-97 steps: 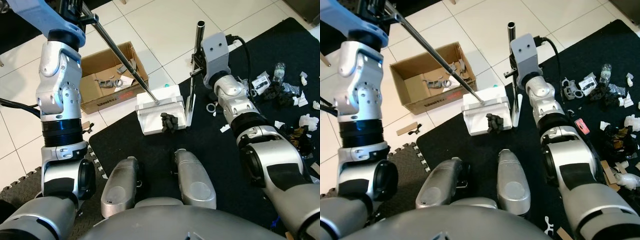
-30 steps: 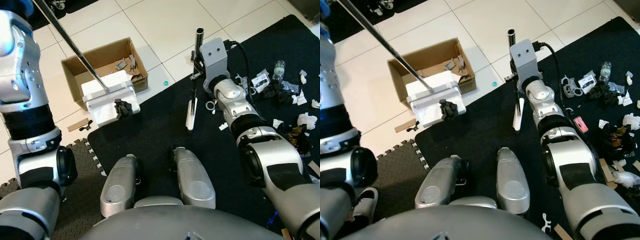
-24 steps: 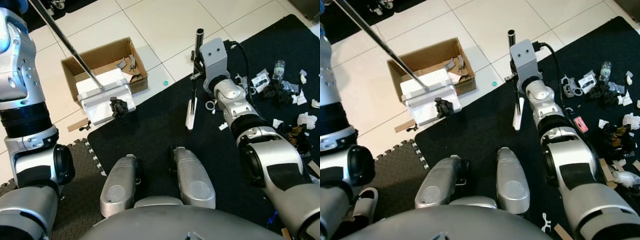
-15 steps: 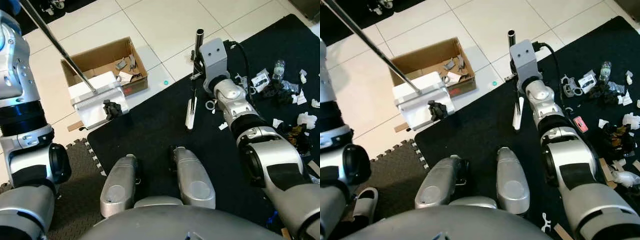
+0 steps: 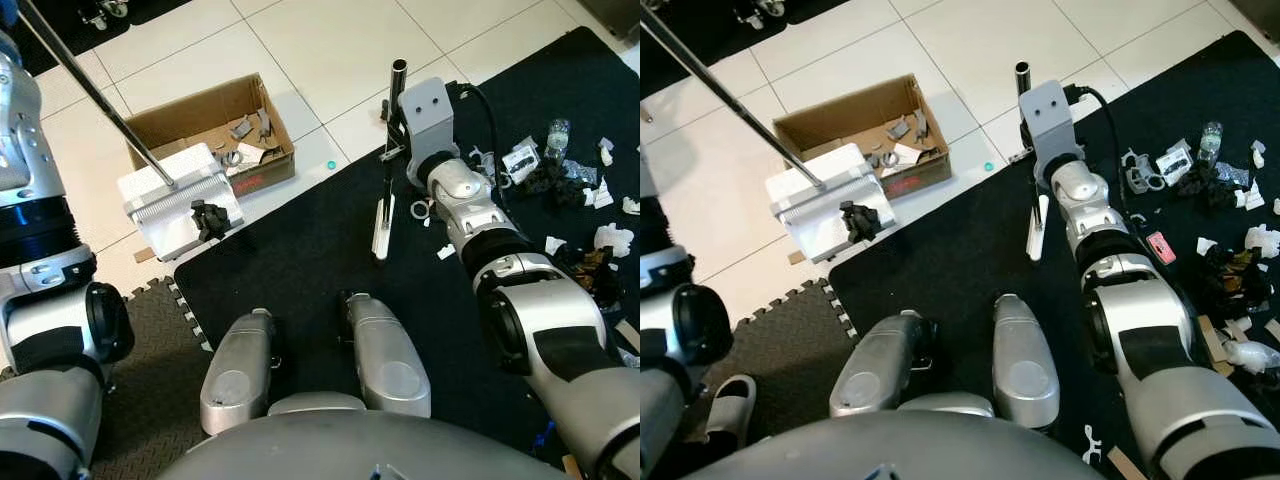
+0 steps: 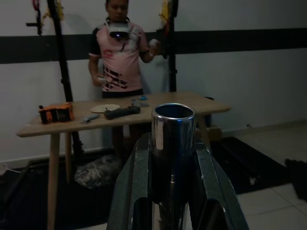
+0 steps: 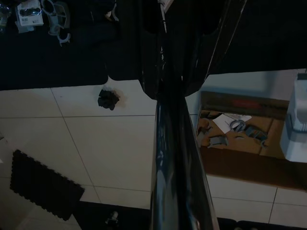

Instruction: Sweep floor

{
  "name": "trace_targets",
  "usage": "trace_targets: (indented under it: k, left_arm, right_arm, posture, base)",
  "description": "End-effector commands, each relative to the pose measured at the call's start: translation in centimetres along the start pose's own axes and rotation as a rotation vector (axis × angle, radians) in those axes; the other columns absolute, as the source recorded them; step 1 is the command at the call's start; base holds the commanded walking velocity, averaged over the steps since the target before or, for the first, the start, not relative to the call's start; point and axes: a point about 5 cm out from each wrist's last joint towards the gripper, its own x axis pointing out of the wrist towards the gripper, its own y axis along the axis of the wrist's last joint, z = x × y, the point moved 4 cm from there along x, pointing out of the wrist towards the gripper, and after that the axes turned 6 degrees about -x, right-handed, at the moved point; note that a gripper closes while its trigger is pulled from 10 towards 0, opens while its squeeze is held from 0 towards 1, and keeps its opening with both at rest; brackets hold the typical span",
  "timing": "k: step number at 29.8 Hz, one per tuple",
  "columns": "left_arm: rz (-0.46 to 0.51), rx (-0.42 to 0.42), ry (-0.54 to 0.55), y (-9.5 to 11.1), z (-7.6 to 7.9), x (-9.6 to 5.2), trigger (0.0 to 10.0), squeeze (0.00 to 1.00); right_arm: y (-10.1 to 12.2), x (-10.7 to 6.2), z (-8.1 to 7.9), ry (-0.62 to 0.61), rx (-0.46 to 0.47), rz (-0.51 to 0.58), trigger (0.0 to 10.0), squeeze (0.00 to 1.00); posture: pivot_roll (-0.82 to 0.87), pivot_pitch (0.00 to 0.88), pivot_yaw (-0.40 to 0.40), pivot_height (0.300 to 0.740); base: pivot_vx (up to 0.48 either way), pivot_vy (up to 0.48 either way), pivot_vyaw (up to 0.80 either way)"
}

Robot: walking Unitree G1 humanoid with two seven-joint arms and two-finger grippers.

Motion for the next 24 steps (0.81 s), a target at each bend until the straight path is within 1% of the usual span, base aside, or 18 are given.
trace_targets:
  k: [1,7,12,18,24]
  left_arm:
    - [0.092,0.048,0.036,2.3,-1.1,0.5,10.0,0.0]
    - [0.069,0.086,0.081,1.8,-1.8,0.6,10.0,0.0]
    - [0.068,0.096,0.085,1.7,-2.0,0.7,10.0,0.0]
    - [0.066,0.089,0.067,1.7,-1.6,0.7,10.0,0.0]
    - [0.065,0.073,0.043,1.4,-0.6,1.0,10.0,0.0]
  right_arm:
    - [0.2,0.0,0.1,-0.004,-0.011,0.017,10.0,0.0]
    - [0.2,0.0,0.1,-0.003,-0.012,0.015,10.0,0.0]
    - [0.1,0.0,0.1,-0.002,-0.012,0.014,10.0,0.0]
    - [0.0,-0.1,0.1,-0.004,-0.013,0.008,10.0,0.0]
    - [-0.1,-0.1,0.2,-0.008,-0.013,0.007,10.0,0.0]
  posture:
    - [-0.03,0.082,-0.006,0.74]
    - [-0.02,0.084,-0.006,0.74]
    - [-0.02,0.088,-0.005,0.74]
    - [-0.03,0.089,-0.003,0.74]
    - [-0.03,0.09,0.0,0.74]
  base:
    - [0.0,0.0,0.0]
    - [0.0,0.0,0.0]
    - [0.0,0.0,0.0]
    - [0.0,0.0,0.0]
    - [0.0,0.0,0.0]
